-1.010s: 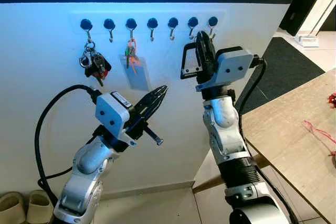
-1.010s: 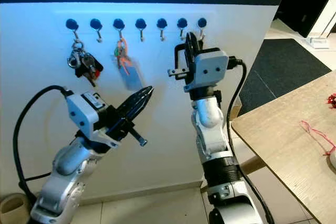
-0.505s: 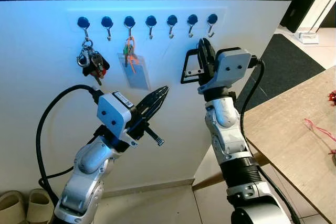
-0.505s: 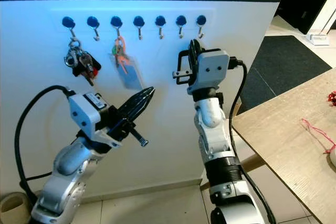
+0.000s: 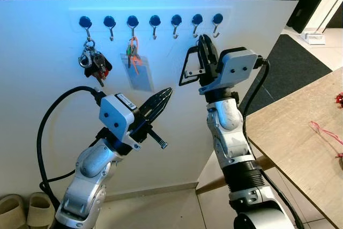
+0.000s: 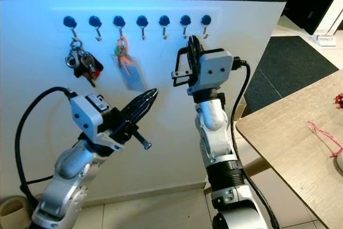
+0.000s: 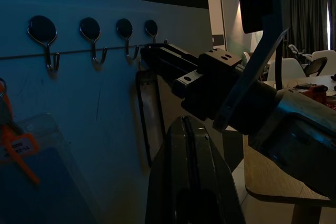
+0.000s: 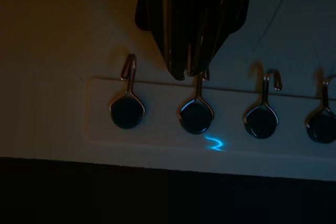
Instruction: Hang keys on a hook
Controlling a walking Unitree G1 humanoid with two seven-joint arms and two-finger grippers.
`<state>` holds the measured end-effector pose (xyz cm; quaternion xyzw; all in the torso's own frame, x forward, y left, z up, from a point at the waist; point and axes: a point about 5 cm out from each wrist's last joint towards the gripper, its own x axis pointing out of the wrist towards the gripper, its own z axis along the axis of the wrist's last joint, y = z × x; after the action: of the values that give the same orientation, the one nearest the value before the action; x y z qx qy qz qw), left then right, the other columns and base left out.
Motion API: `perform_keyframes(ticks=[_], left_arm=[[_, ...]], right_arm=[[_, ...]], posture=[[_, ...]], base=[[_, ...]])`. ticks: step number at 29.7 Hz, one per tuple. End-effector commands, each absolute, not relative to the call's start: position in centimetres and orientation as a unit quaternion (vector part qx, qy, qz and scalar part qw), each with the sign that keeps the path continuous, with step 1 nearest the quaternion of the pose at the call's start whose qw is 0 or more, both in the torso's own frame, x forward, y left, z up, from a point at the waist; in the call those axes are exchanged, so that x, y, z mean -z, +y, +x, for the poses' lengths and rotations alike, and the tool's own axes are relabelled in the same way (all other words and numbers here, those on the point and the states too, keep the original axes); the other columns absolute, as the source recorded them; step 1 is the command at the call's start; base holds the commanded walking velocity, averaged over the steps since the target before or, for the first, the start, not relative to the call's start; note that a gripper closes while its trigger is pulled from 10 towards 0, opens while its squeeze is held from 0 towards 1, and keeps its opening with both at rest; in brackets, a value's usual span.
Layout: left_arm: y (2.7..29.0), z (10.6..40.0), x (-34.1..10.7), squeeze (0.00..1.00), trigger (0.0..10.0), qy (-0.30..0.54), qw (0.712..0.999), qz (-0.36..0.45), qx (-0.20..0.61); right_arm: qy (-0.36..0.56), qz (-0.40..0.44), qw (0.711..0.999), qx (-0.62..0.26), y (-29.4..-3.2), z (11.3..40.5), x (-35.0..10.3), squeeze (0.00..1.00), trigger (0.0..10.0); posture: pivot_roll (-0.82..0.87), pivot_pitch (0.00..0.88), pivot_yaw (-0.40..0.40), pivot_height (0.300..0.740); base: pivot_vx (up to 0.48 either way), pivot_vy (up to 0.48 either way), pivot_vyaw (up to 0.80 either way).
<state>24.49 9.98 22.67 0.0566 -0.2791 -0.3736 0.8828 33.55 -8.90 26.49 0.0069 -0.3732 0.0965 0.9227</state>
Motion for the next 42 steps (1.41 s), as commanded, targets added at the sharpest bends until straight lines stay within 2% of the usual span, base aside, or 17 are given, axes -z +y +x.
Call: perform_keyframes(ticks=[1, 22, 42], left_arm=[[9.7, 24.2, -22.9, 0.00, 10.0, -0.283, 0.878, 0.061, 0.381], [9.7, 24.2, -22.9, 0.00, 10.0, -0.284, 0.877, 0.064, 0.382], [9.7, 24.1, -23.0, 0.00, 10.0, -0.284, 0.877, 0.065, 0.382]], right_arm=[[-0.391, 0.012, 0.915, -0.094, -9.0, 33.2, -27.1, 0.00, 10.0], [-0.403, 0.025, 0.908, -0.114, -8.0, 33.6, -28.4, 0.00, 10.0], [-0.382, 0.028, 0.911, -0.150, -6.8, 33.5, -27.5, 0.00, 10.0]], posture=[[0.06, 0.091, -0.056, 0.740], [0.06, 0.086, -0.060, 0.740], [0.06, 0.093, -0.065, 0.740]], base=[[0.000, 0.000, 0.00], [0.000, 0.000, 0.00], [0.000, 0.000, 0.00]])
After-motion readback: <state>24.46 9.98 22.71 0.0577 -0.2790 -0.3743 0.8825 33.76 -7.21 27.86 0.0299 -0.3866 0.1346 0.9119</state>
